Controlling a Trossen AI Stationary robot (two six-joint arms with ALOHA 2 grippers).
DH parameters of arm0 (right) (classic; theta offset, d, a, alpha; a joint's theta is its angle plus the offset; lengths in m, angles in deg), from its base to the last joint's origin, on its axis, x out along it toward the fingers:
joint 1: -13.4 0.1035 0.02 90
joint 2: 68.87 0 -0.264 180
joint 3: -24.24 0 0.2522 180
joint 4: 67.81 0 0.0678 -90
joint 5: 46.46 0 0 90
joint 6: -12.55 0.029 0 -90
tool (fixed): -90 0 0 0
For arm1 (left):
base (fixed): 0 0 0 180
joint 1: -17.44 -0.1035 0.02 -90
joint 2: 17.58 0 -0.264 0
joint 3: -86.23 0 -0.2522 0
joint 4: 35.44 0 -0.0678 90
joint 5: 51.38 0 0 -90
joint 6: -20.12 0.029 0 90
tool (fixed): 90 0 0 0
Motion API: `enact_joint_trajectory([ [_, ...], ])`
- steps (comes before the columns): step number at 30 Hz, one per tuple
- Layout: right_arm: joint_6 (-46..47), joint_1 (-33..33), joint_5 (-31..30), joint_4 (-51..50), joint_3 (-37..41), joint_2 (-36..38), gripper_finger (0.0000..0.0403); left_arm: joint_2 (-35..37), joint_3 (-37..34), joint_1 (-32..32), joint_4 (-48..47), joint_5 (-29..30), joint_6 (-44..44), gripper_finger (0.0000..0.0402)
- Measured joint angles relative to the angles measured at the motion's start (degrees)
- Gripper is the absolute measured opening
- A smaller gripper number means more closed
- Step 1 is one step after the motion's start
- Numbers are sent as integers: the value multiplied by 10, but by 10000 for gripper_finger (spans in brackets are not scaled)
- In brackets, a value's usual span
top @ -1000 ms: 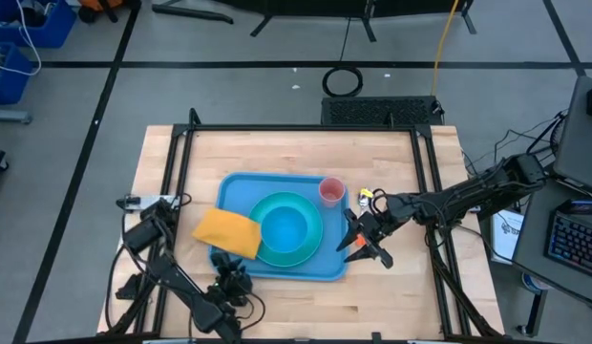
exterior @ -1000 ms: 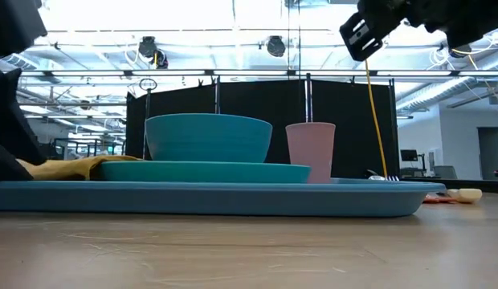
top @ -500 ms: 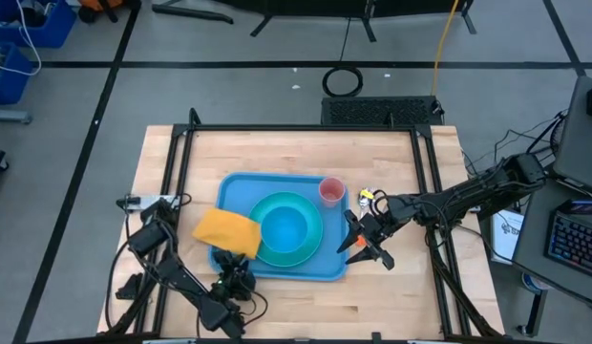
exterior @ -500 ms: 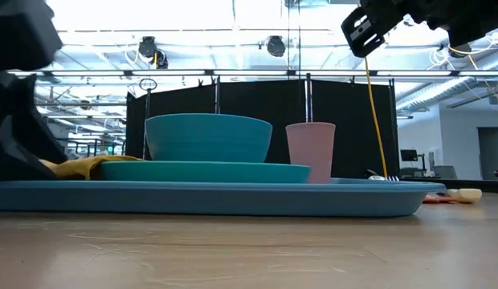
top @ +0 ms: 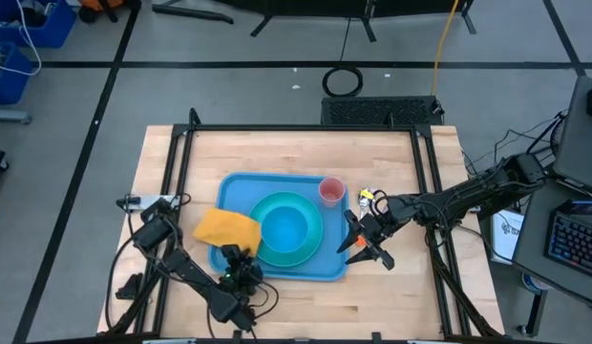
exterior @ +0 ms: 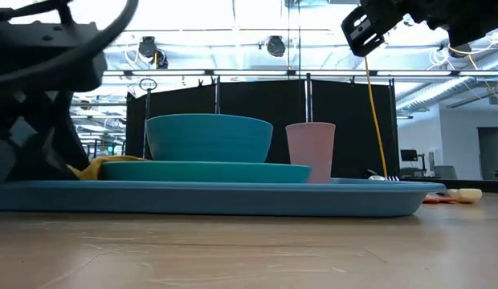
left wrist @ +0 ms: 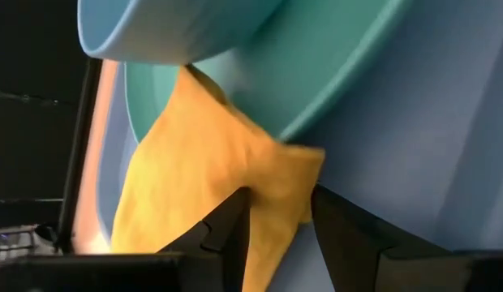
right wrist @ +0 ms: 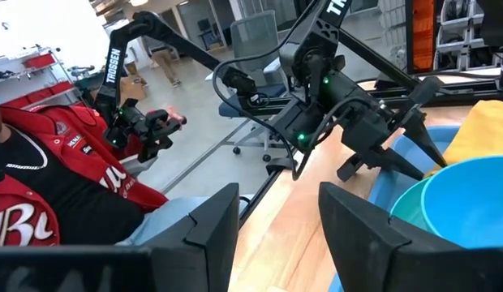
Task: Set up tray
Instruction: Put the yellow napkin on the blue serving tray to the left of the green plate
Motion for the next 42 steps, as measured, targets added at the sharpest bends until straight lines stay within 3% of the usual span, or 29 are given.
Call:
enact_joint_trajectory([
  [24,-5,0,0,0,0,0,160,-1,-4,4,18,17,62,142],
  [29,-9,0,0,0,0,0,160,-1,-4,-6,22,-10,75,149],
  [42,-11,0,0,0,0,0,160,-1,-5,-41,21,-7,84,140],
])
